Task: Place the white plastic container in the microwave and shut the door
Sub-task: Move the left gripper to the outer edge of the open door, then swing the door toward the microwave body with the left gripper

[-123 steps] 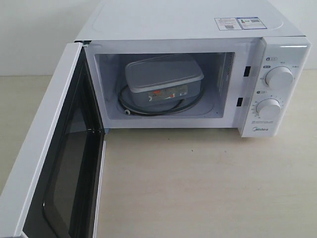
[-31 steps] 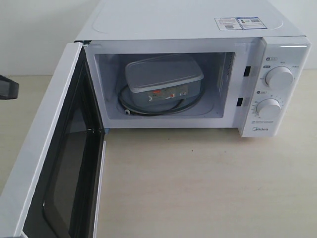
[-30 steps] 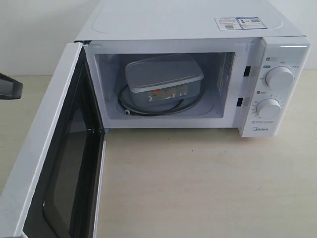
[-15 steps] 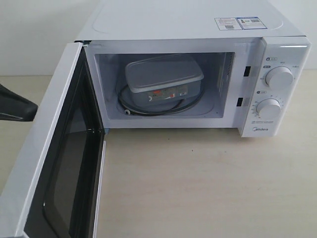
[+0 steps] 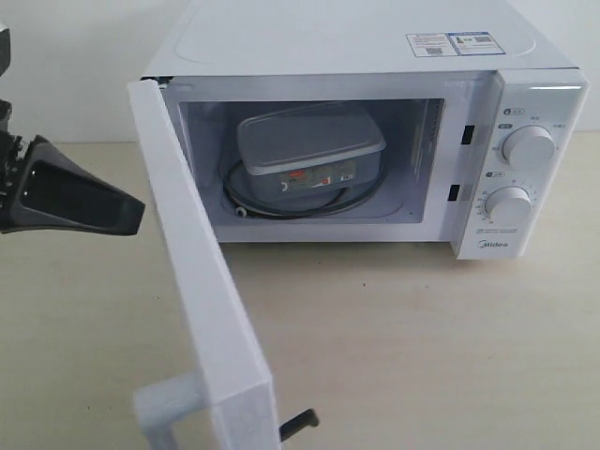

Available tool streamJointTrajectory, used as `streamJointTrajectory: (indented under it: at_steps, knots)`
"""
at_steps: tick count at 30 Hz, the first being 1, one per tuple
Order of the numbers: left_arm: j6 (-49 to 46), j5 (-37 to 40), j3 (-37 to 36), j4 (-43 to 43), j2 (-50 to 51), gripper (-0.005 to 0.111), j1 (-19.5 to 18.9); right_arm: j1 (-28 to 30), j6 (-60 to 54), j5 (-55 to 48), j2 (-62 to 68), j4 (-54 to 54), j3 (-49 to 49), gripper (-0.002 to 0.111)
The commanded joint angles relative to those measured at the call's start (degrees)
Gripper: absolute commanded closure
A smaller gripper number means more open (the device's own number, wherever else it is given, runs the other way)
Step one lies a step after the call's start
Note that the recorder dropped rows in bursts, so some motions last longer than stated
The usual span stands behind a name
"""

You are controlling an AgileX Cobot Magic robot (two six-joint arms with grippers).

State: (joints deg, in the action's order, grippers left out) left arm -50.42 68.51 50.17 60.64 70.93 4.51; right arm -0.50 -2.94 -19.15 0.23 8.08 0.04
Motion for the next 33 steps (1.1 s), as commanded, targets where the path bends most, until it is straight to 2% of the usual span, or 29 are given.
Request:
streamJointTrajectory:
  at_steps: [1,7,10,19,24,27,30,33]
  knots:
    - [-2.93,-0.95,0.32,3.89,2.45,0.102,2.96,-0.01,-0.22,0.10,-0.23,0.07,-0.04,0.108]
    - [-9.66,-9.06,0.32,9.42,8.17,0.102,11.52,-0.01,-0.22,0.10,-0.23,0.07,-0.04,0.108]
    - [-12.35,-12.01,0.32,12.99,10.54,0.102,13.88,-0.01,-0.22,0.10,-0.23,0.07,-0.04,0.108]
    - [-16.00,-13.35,0.32,15.18,11.20,0.102,14.23,-0.01,-0.22,0.10,-0.23,0.07,-0.04,0.108]
    - [-17.94,-19.77,0.32,16.56,11.20,0.102,14.23,-0.01,-0.22,0.10,-0.23,0.07,-0.04,0.108]
    - [-23.60,-23.13,0.98,21.08,12.25,0.102,14.23,-0.01,-0.22,0.10,-0.23,0.07,-0.04,0.108]
    - [-25.70,-23.23,3.69,22.28,14.67,0.102,14.23,-0.01,-0.22,0.10,-0.23,0.07,-0.04,0.108]
    - [-25.70,-20.15,6.93,22.28,17.66,0.102,14.23,-0.01,-0.22,0.10,-0.23,0.07,-0.04,0.108]
